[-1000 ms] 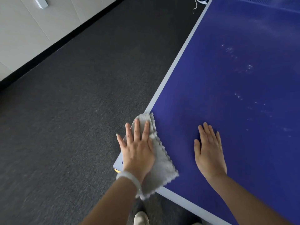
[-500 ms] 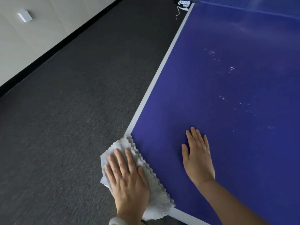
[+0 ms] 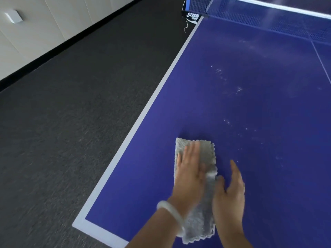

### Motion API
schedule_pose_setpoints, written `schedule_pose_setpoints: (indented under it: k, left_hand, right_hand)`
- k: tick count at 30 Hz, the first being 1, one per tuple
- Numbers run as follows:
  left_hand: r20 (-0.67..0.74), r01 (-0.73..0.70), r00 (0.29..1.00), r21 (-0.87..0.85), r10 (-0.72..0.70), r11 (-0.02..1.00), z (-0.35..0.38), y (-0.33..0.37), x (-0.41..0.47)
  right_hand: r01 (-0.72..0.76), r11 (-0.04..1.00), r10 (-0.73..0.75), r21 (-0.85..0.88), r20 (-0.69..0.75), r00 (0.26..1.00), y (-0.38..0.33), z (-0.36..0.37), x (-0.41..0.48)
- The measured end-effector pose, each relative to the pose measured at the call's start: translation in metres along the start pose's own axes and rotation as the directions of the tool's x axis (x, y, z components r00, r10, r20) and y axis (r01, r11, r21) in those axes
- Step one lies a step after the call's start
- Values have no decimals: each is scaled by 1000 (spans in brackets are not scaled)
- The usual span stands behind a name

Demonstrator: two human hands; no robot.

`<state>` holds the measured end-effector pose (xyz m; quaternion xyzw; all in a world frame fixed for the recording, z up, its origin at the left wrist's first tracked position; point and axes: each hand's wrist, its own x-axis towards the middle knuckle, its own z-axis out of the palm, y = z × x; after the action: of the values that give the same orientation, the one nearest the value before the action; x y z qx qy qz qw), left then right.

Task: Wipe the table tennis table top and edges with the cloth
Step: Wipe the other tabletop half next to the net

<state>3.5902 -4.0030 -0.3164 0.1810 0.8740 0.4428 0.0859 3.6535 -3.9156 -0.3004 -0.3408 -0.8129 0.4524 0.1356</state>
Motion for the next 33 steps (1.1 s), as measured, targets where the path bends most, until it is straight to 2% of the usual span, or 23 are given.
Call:
schedule_pose_setpoints:
  k: [1,2,4,6,8,11,13,15,18,20,23,26,28,29,31,33]
  left_hand:
    - [-70,30,997,-120,-39,992,-13,-4,3]
    - [-154,57,985,-119,-75,991,-27,-11,8]
    - [-295,134,949,73,-107,988,-52,-29,25]
    - [-272,193,954,233,-127,953,-66,-41,43]
    - [-164,177,978,334,-127,926,-63,-46,54]
    - [-20,45,999,462,-40,886,-39,-39,49]
    - [58,-55,998,475,31,878,-22,-28,40]
    - [107,-141,989,506,100,851,-8,-23,34]
    - [114,-137,990,562,87,816,-3,-24,35]
    - [116,-131,990,593,77,794,-5,-26,36]
    - [122,-137,989,620,78,773,-3,-24,37]
    - [129,-135,989,636,68,760,-3,-22,36]
    - [123,-135,990,636,73,760,-4,-20,37]
    - [126,-141,989,632,79,762,-5,-18,37]
    - [132,-157,987,625,95,764,-5,-15,36]
    - [139,-159,986,633,91,758,-5,-16,36]
  right_hand:
    - [109,983,-108,-146,14,994,-4,0,1]
    - [238,939,-222,-247,89,971,-9,7,1]
    - [469,818,-367,-334,326,871,-21,32,-1]
    - [633,674,-425,-381,501,754,-25,59,2]
    - [704,569,-442,-425,564,698,-20,75,10]
    - [726,553,-488,-409,547,680,5,61,29]
    - [691,642,-483,-332,525,701,23,32,56]
    - [638,682,-447,-357,487,751,39,-7,95]
    - [547,691,-384,-472,401,832,65,-64,151]
    - [467,651,-314,-599,348,883,76,-86,165]
    - [277,660,-204,-698,188,961,79,-80,161]
    - [207,692,-159,-692,133,978,59,-48,141]
    - [268,669,-175,-693,203,963,35,-18,111]
    - [348,659,-237,-667,255,937,27,-5,92]
    - [568,591,-357,-573,446,821,25,5,56]
    - [713,521,-433,-470,574,695,38,-20,53]
